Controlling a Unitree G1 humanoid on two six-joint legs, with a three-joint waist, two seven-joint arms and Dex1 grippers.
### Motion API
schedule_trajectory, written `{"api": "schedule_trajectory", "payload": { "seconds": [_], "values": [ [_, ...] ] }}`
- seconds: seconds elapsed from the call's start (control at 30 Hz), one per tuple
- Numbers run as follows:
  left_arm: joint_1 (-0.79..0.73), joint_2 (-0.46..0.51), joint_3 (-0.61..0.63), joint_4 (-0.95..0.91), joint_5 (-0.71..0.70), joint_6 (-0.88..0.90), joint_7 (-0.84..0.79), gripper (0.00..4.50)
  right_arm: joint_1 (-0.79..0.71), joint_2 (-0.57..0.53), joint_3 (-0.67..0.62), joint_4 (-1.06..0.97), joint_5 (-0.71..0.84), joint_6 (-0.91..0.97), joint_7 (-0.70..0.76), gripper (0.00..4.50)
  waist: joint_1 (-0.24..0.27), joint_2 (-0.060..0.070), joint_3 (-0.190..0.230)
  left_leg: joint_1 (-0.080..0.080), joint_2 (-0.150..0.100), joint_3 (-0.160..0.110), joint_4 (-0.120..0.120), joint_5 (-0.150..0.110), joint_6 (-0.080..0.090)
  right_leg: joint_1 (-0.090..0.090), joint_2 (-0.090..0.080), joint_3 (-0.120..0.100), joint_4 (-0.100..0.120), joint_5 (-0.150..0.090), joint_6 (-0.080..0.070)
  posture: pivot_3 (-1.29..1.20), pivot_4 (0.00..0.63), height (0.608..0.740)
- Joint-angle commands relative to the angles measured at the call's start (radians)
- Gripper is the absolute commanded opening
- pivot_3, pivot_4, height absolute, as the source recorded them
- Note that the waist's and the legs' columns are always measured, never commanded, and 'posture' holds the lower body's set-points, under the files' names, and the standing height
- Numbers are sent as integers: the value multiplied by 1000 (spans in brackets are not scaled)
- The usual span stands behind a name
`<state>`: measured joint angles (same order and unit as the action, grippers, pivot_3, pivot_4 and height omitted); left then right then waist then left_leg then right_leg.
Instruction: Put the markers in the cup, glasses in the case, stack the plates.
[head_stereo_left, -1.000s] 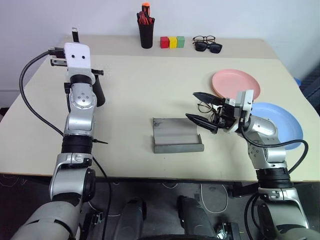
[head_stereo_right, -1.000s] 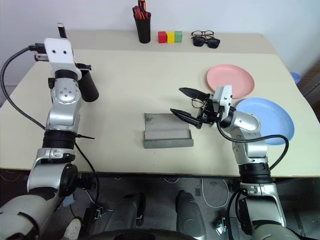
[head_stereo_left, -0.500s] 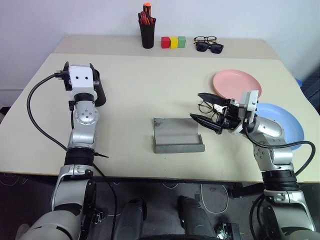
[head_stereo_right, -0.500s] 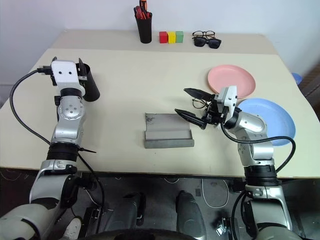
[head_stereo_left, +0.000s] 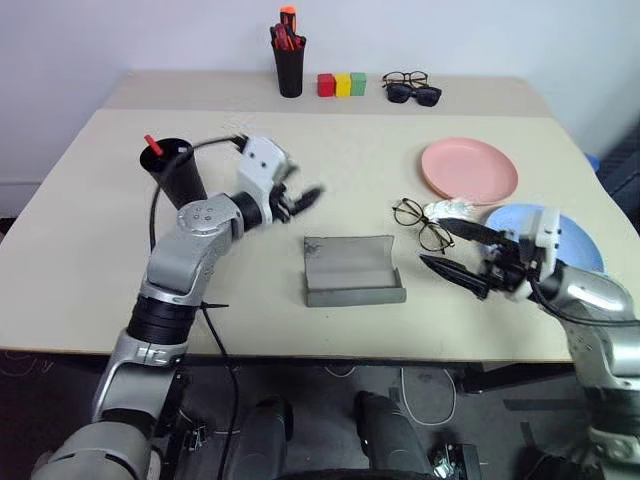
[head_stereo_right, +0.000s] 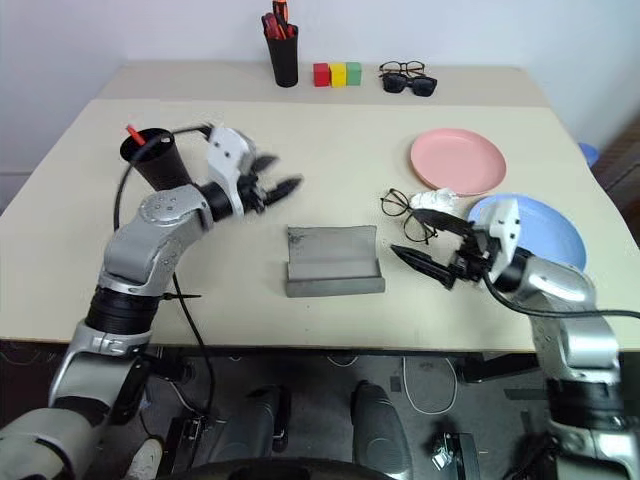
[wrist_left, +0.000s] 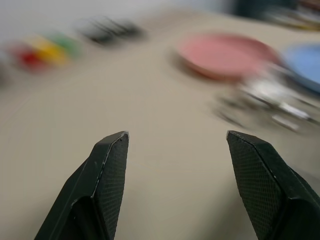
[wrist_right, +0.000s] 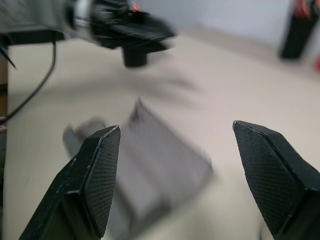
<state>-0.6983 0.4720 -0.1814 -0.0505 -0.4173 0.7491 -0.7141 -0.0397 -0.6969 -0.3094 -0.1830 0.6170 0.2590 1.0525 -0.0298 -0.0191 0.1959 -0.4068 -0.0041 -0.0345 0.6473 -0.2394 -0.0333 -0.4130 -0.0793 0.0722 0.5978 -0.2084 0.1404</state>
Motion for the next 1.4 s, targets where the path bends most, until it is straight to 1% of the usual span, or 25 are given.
{"api": "schedule_trajectory", "payload": {
  "seconds": [0.03,0.13,0.2,0.27,0.4,0.47,0.6,0.7,0.77,0.87,1.07,1.27,1.4],
  "values": [
    [-73,87,-104,-34,-50,83,-248,3170,139,-28,-128,-110,34,23,-22,3646,0,0,0,0,0,0,0,0,0,0,0,0,0,0,0,0,150,740],
    [-125,140,-194,-20,-51,75,-442,3170,287,-11,-216,-168,31,21,-47,3646,-5,0,0,-1,0,1,1,0,0,0,-1,1,-2,-1,-1,0,150,740],
    [-164,154,-249,9,-31,56,-541,3170,355,12,-252,-208,35,18,-75,3646,-5,0,0,-1,0,1,2,0,0,1,-1,1,-2,-1,-1,0,150,740],
    [-194,153,-294,44,0,33,-599,3170,399,34,-268,-243,37,14,-100,3646,-10,0,0,0,0,1,3,0,0,1,-1,1,-3,-1,-2,0,150,740],
    [-245,118,-384,119,88,-10,-649,3170,452,77,-283,-313,41,10,-152,3646,-14,0,0,0,0,1,3,0,0,1,-1,1,-2,-1,-2,0,150,740],
    [-265,84,-436,159,145,3,-628,3170,468,94,-288,-341,46,7,-175,3646,-11,0,0,0,0,1,3,0,0,1,-1,1,-3,-1,-2,0,150,740],
    [-274,19,-491,232,232,9,-585,3170,488,111,-289,-371,46,2,-205,3646,-5,0,0,-2,0,1,3,0,0,0,-1,1,-3,-1,-2,0,150,740],
    [-275,-17,-499,270,275,16,-558,2442,497,114,-288,-379,44,-3,-217,3646,-1,-1,0,-2,0,1,2,-1,1,-1,-1,1,-3,-2,-2,0,150,740],
    [-280,-37,-491,273,284,39,-545,1477,499,115,-288,-381,44,-6,-222,3646,0,0,0,-2,0,1,2,-1,1,-1,-1,1,-3,-2,-2,0,150,740],
    [-278,-42,-486,266,298,47,-538,88,497,111,-285,-378,45,-9,-227,3646,9,0,0,-2,0,1,2,-1,1,-1,-1,1,-3,-2,-2,0,150,740],
    [-266,-32,-476,257,312,45,-533,88,463,100,-267,-353,33,-14,-225,3646,11,0,0,-2,0,1,2,-1,1,0,-1,1,-3,-2,-2,0,150,740],
    [-279,-72,-474,305,329,21,-502,88,406,83,-240,-310,12,-23,-212,3646,15,0,0,-2,0,1,3,-1,1,0,-2,1,-3,-2,-2,0,150,740],
    [-278,-96,-465,278,328,36,-497,88,381,73,-230,-300,9,-21,-206,3646,18,0,0,-2,0,1,3,-1,1,0,-2,1,-4,-2,-2,0,150,740]
  ]
}}
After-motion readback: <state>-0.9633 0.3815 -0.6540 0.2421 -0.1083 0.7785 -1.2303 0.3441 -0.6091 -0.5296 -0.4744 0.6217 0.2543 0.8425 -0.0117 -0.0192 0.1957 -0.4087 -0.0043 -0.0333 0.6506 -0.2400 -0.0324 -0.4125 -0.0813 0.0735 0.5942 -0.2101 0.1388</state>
